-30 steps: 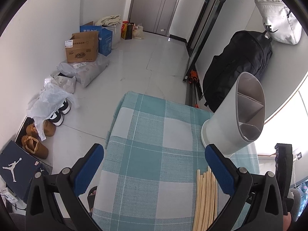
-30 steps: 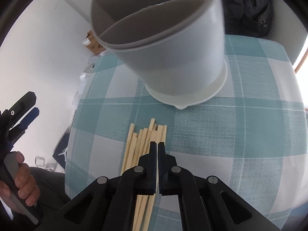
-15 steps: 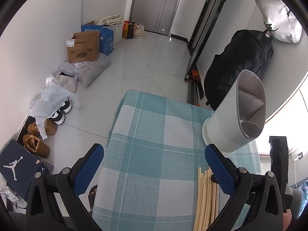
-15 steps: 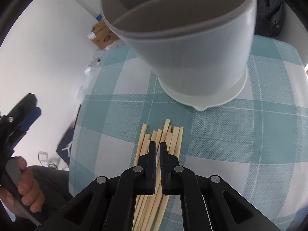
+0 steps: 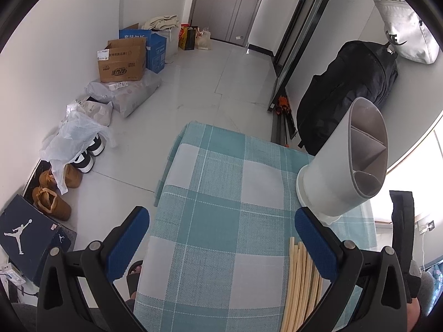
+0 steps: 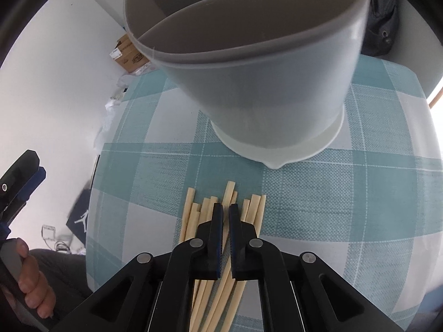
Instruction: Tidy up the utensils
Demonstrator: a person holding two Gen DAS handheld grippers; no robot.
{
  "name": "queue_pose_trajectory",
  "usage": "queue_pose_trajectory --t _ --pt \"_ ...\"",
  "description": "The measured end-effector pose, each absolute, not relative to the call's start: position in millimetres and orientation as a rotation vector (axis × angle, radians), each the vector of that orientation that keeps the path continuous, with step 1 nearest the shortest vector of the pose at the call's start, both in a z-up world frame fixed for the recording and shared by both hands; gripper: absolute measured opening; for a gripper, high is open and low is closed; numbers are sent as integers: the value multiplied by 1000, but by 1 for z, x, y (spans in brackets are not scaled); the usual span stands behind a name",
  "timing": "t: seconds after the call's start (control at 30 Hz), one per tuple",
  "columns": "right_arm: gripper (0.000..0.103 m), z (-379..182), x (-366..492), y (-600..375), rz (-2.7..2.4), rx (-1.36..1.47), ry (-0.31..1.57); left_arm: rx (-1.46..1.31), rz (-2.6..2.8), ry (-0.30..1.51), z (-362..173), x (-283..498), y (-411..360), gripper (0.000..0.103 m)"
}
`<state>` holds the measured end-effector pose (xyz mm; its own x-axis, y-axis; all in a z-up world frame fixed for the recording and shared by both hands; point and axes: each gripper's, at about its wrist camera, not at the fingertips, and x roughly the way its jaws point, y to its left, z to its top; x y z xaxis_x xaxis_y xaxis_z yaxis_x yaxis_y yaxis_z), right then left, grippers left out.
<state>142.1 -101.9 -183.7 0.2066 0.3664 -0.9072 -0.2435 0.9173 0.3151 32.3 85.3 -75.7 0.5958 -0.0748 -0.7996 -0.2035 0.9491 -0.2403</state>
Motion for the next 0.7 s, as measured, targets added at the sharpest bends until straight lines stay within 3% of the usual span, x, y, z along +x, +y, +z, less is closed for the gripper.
queue_pose_trajectory --t 0.5,0.6,0.7 --pt "8 -168 137 -106 466 46 1233 -289 63 960 -80 31 75 102" --pt "17 -162 136 -118 423 30 1208 -276 54 978 -84 31 73 102" --pt "19 -169 139 -128 365 1 1232 -260 45 995 -87 32 68 102"
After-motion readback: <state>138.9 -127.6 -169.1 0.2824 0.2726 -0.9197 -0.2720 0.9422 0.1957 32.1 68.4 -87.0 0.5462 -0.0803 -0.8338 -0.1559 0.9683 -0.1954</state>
